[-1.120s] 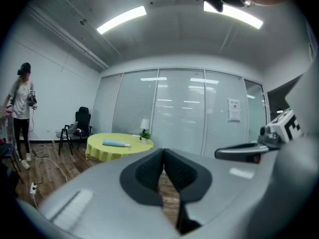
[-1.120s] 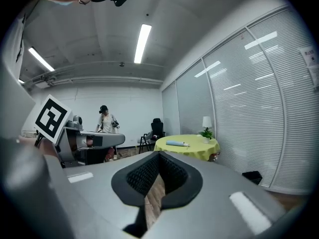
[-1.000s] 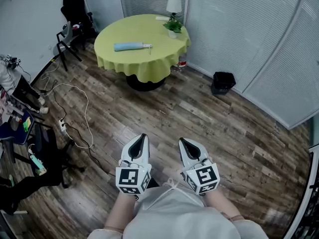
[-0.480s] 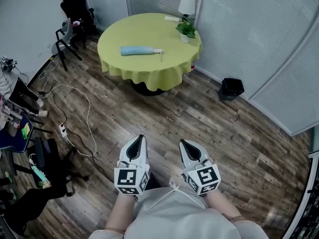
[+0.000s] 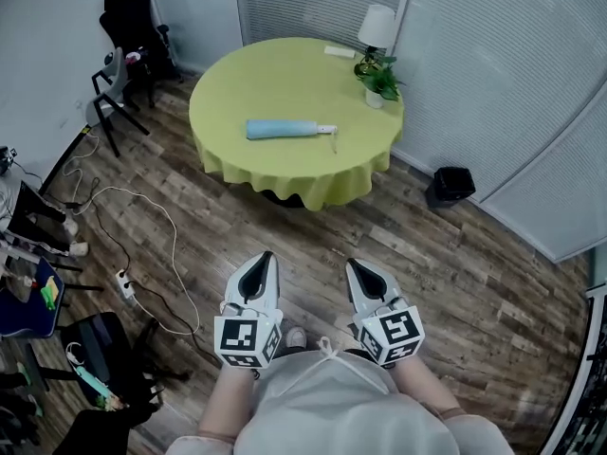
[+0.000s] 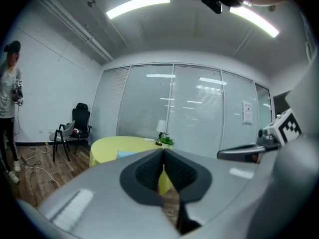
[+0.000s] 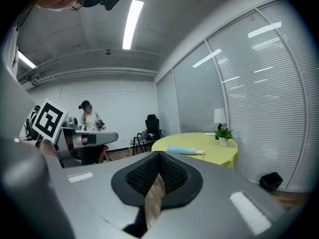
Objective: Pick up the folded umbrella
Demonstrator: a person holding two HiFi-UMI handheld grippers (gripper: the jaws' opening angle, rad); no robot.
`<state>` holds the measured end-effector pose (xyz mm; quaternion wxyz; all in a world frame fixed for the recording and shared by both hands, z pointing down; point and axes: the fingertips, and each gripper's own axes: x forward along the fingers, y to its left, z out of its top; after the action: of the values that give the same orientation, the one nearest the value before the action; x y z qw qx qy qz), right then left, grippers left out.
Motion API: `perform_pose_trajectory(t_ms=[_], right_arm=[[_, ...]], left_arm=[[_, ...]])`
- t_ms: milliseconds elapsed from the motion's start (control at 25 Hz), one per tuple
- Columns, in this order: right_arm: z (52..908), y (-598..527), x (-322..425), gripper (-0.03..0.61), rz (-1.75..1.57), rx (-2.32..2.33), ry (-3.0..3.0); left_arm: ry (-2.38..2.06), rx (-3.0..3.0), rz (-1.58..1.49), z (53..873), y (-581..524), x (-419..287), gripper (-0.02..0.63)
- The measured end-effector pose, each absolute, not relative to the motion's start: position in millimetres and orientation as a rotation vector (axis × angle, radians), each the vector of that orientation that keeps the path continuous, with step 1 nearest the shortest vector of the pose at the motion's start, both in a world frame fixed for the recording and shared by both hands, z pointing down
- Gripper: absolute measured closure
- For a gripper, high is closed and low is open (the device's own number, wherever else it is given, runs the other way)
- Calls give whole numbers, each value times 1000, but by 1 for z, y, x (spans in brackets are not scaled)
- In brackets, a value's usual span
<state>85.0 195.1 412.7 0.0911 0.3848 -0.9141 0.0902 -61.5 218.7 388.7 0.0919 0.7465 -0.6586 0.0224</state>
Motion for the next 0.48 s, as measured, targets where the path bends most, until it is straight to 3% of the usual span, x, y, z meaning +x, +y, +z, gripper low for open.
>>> perform_pose_trajectory(t_ms=[480], right_arm=[[432, 83, -1, 578, 295, 1118, -2694]], left_arm=[[-1928, 2173, 65, 416, 123, -150, 607]])
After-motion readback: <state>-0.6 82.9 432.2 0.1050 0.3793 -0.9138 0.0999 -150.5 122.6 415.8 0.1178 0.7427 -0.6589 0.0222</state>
